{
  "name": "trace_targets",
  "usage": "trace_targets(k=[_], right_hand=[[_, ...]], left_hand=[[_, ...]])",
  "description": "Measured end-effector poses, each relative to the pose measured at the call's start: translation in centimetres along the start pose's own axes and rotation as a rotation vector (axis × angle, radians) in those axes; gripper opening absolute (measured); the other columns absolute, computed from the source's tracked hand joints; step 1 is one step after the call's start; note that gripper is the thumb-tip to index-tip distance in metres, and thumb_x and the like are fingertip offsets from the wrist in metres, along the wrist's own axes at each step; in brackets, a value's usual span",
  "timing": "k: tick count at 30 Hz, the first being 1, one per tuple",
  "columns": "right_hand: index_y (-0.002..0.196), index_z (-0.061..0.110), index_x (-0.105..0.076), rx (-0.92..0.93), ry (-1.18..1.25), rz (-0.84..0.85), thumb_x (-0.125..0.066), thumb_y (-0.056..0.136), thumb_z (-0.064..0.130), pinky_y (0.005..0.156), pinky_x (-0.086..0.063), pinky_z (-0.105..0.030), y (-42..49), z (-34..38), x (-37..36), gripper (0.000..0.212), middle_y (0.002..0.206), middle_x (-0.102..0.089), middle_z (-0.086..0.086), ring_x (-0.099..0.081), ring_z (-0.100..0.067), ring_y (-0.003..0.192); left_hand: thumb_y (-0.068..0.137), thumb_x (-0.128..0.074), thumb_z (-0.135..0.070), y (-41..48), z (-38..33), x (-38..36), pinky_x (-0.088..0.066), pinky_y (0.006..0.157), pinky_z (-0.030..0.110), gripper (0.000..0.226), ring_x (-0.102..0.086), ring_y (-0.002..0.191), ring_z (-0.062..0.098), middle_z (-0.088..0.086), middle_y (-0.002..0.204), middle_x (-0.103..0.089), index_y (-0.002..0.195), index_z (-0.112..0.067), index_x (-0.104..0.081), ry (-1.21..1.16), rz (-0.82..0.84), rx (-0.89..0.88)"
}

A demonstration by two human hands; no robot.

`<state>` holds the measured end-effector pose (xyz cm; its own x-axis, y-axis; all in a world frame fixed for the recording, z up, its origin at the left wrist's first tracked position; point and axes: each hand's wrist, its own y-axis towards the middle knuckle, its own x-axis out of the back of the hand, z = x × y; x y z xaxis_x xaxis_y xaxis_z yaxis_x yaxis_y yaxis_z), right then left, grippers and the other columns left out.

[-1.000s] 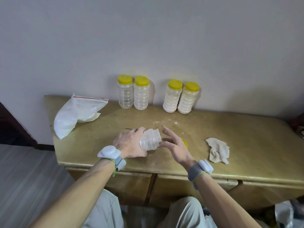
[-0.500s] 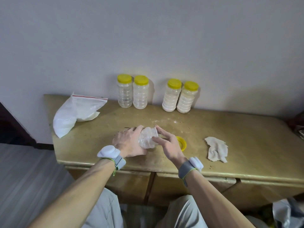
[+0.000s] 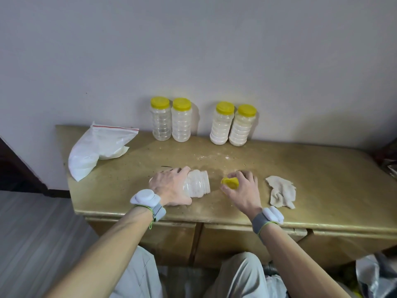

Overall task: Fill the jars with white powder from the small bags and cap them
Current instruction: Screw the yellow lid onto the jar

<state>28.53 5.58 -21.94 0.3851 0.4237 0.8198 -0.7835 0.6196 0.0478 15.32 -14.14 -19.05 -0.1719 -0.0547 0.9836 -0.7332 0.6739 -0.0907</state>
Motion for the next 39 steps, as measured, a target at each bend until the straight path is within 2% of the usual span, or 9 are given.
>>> trace_targets(k=[4, 10, 14, 20, 23, 27, 31, 35, 39], right_hand=[[0.119, 0.027, -0.053, -0.102, -0.204, 0.137, -0.064, 0.079, 0.066, 0.109, -0.027, -0.042, -0.3, -0.9, -0.9, 0.056, 0.150, -0.034, 0.000, -0.025, -0.028, 0.137], [0.083, 0.022, -0.056, 0.020, -0.043, 0.131, -0.077, 0.076, 0.044, 0.097, -0.041, -0.033, -0.1, 0.1, -1.2, 0.031, 0.130, -0.050, 0.005, -0.042, -0.022, 0.122], [0.105, 0.021, -0.048, 0.125, 0.038, 0.264, -0.085, 0.069, 0.030, 0.078, -0.042, -0.031, 0.3, 2.2, 0.0, 0.053, 0.112, -0.052, 0.002, -0.051, -0.022, 0.103], [0.125, 0.020, -0.038, -0.022, 0.518, 0.456, -0.091, 0.065, 0.010, 0.082, -0.057, -0.032, 1.1, 3.7, 1.4, 0.081, 0.122, -0.053, 0.001, -0.060, -0.020, 0.102], [0.121, 0.019, -0.046, -0.092, 0.711, 0.508, -0.089, 0.064, 0.005, 0.085, -0.056, -0.042, 1.0, 3.2, 1.2, 0.072, 0.122, -0.058, -0.008, -0.062, -0.026, 0.099], [0.121, 0.018, -0.057, -0.139, 0.853, 0.563, -0.084, 0.065, 0.010, 0.075, -0.053, -0.034, 0.7, 3.1, 1.2, 0.063, 0.121, -0.066, -0.004, -0.067, -0.020, 0.094], [0.123, 0.021, -0.063, -0.169, 0.892, 0.587, -0.077, 0.080, 0.005, 0.072, -0.049, -0.028, 0.6, 3.2, 0.9, 0.048, 0.117, -0.069, 0.002, -0.066, -0.016, 0.091], [0.122, 0.016, -0.064, -0.189, 0.927, 0.595, -0.079, 0.081, 0.012, 0.077, -0.049, -0.033, 0.5, 3.1, 0.2, 0.044, 0.120, -0.068, -0.012, -0.065, -0.021, 0.093], [0.124, 0.013, -0.062, -0.229, 0.906, 0.583, -0.076, 0.087, 0.023, 0.079, -0.054, -0.034, 0.4, 3.1, 0.1, 0.041, 0.113, -0.070, -0.010, -0.069, -0.025, 0.089]], left_hand=[[0.055, -0.065, -0.054, 0.1, 0.0, 0.0, -0.052, 0.080, 0.035, 0.077, -0.058, 0.093, 0.020, -0.013, 0.104, -0.058, 0.125, -0.041, -0.037, 0.012, -0.007, -0.007], [0.054, -0.065, -0.055, 0.0, 0.0, 0.2, -0.054, 0.081, 0.037, 0.079, -0.056, 0.092, 0.019, -0.013, 0.105, -0.058, 0.127, -0.041, -0.037, 0.005, -0.005, -0.009], [0.055, -0.065, -0.055, 0.0, -0.1, 0.2, -0.053, 0.079, 0.037, 0.079, -0.056, 0.091, 0.019, -0.012, 0.104, -0.058, 0.127, -0.041, -0.036, 0.015, -0.005, -0.019], [0.053, -0.065, -0.058, 0.0, 0.2, 0.0, -0.053, 0.078, 0.038, 0.079, -0.056, 0.090, 0.020, -0.011, 0.103, -0.058, 0.124, -0.041, -0.036, 0.003, -0.015, -0.018], [0.053, -0.064, -0.057, 0.0, 0.1, 0.0, -0.053, 0.079, 0.038, 0.078, -0.058, 0.092, 0.022, -0.011, 0.104, -0.057, 0.124, -0.040, -0.035, 0.013, -0.009, -0.028], [0.054, -0.064, -0.056, 0.0, 0.1, -0.1, -0.053, 0.079, 0.037, 0.078, -0.057, 0.092, 0.022, -0.010, 0.105, -0.057, 0.125, -0.039, -0.036, 0.021, -0.006, -0.049], [0.056, -0.065, -0.054, 0.0, 0.0, -0.1, -0.049, 0.079, 0.034, 0.078, -0.058, 0.095, 0.020, -0.010, 0.105, -0.058, 0.127, -0.038, -0.036, 0.045, -0.018, -0.085], [0.055, -0.064, -0.054, 0.0, 0.1, -0.2, -0.052, 0.081, 0.037, 0.077, -0.056, 0.092, 0.020, -0.012, 0.102, -0.058, 0.125, -0.038, -0.036, 0.039, -0.022, -0.071], [0.055, -0.064, -0.055, 0.1, 0.0, -0.3, -0.051, 0.079, 0.036, 0.075, -0.056, 0.090, 0.020, -0.012, 0.102, -0.058, 0.123, -0.038, -0.038, 0.052, -0.028, -0.090]])
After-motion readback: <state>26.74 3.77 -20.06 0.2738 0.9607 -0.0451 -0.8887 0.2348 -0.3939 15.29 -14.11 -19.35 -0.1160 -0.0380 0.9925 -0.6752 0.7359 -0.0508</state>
